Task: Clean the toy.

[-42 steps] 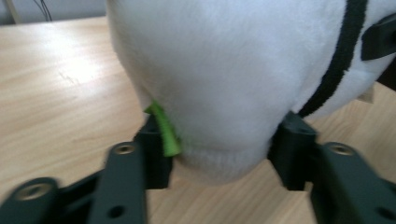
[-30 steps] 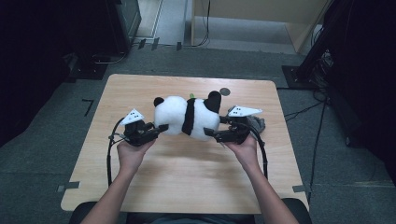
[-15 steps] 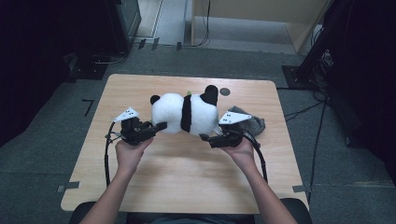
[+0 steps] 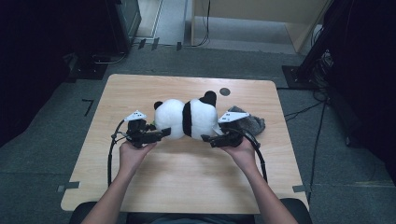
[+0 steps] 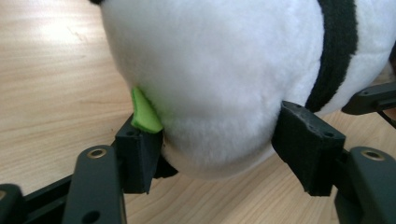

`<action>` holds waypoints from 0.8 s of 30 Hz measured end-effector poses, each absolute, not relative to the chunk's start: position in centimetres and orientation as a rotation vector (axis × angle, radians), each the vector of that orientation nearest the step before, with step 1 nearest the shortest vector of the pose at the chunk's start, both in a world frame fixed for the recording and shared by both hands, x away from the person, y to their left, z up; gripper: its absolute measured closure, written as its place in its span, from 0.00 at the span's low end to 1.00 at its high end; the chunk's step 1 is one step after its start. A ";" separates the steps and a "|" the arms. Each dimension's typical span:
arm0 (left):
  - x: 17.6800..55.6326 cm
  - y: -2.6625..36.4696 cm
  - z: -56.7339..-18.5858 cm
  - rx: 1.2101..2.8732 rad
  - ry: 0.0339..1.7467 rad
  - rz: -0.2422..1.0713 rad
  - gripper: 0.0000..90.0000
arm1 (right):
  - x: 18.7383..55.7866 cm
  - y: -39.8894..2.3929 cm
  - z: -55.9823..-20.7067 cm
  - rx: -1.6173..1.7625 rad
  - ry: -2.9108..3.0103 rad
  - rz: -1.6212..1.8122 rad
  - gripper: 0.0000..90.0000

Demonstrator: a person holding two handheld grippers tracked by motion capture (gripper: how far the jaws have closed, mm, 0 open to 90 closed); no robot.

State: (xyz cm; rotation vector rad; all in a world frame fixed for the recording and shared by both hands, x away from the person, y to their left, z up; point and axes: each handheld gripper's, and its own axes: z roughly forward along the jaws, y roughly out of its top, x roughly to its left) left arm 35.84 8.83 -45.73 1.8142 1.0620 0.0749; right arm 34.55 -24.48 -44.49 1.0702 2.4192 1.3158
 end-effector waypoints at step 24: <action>36.3 8.5 -47.2 1.861 1.071 0.138 0.34 | 34.9 -24.7 -45.6 1.154 2.400 1.255 0.33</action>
